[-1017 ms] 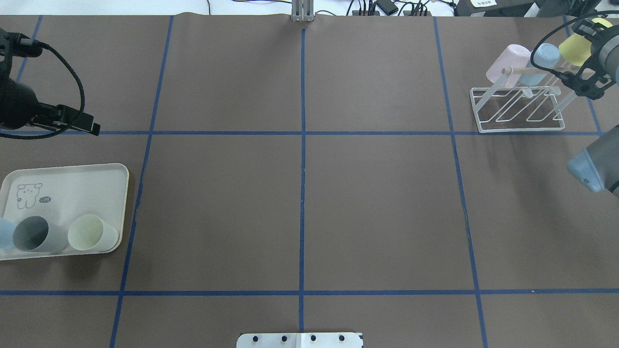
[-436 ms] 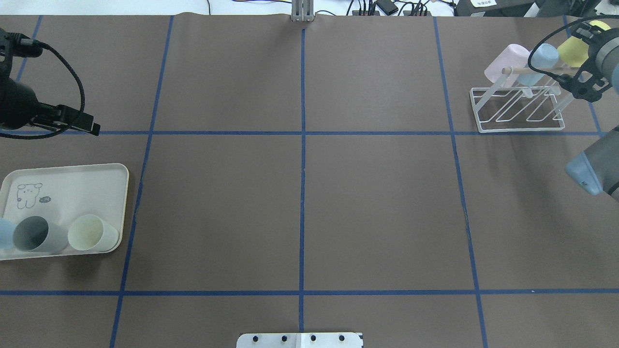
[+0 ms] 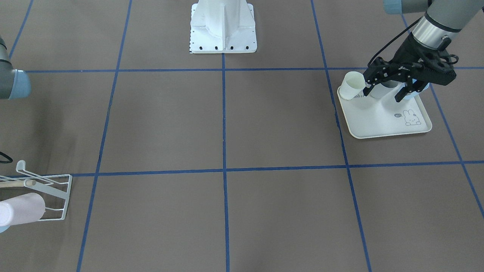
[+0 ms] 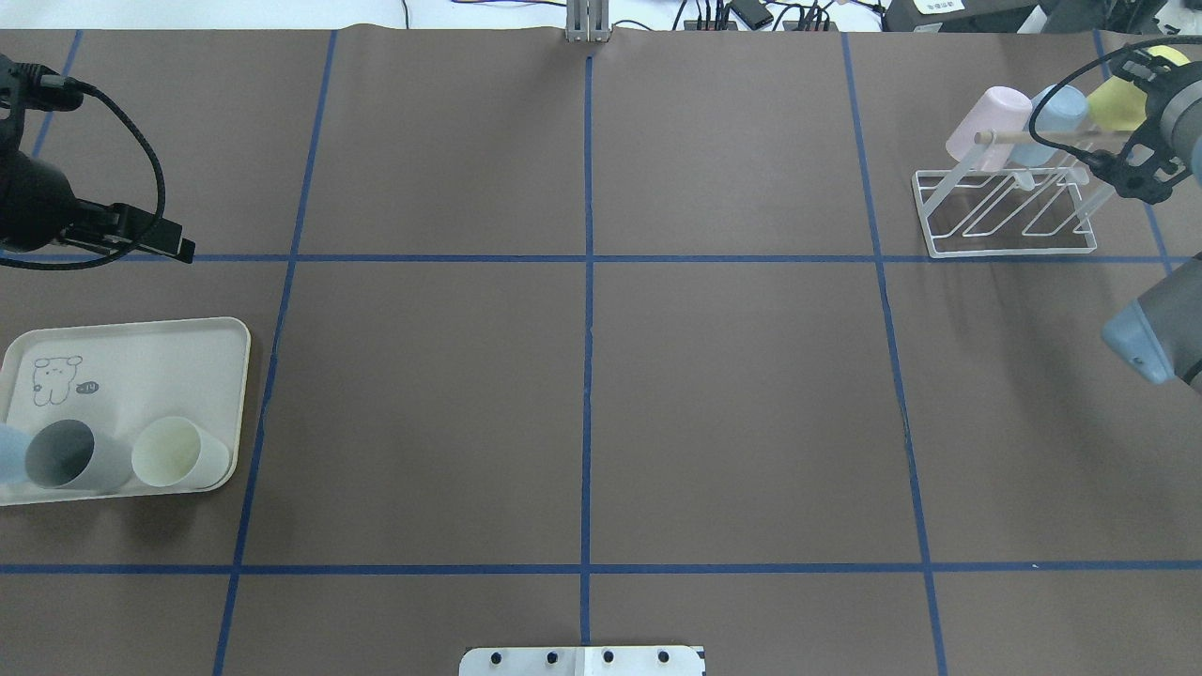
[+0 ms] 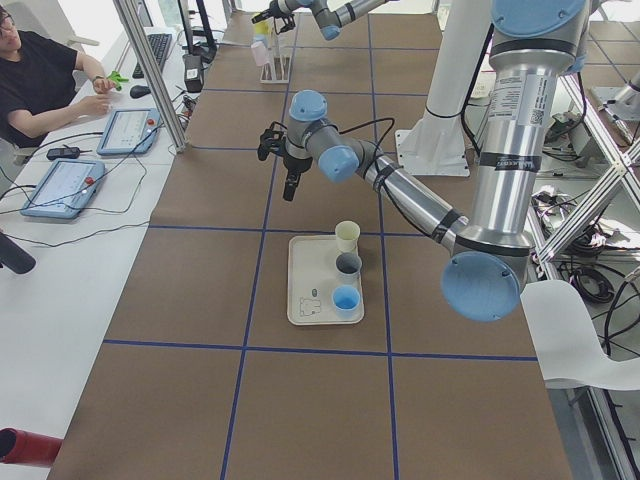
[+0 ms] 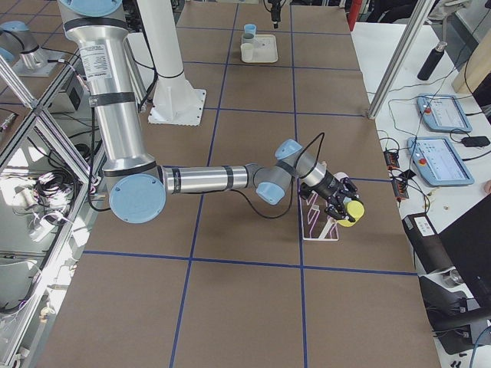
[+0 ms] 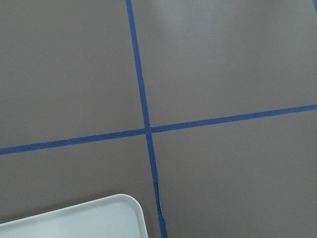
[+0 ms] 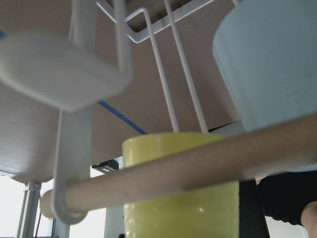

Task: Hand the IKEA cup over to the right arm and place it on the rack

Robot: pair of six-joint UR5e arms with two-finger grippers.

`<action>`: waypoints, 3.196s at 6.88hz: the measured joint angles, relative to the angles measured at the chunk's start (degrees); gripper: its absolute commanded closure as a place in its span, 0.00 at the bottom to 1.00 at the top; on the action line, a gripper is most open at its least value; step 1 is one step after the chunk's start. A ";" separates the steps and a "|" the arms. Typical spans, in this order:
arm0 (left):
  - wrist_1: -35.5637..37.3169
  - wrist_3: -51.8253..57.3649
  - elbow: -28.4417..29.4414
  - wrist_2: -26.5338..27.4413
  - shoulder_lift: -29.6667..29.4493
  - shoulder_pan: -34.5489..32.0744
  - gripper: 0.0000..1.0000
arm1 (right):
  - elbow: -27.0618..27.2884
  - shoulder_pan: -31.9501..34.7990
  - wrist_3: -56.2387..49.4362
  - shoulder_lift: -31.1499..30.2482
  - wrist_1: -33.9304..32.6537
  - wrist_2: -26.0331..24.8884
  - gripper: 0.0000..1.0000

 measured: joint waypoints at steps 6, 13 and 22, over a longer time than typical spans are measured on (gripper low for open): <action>0.00 -0.15 -0.03 0.00 -0.10 0.00 0.00 | -0.84 -1.40 -5.29 0.70 1.85 -3.43 0.01; 0.02 0.00 -0.05 0.02 -0.02 -0.03 0.00 | 7.34 -0.47 5.25 0.59 1.30 1.74 0.01; -7.42 17.78 0.80 4.24 15.31 -6.00 0.00 | 24.17 2.03 109.48 -10.11 1.14 43.24 0.00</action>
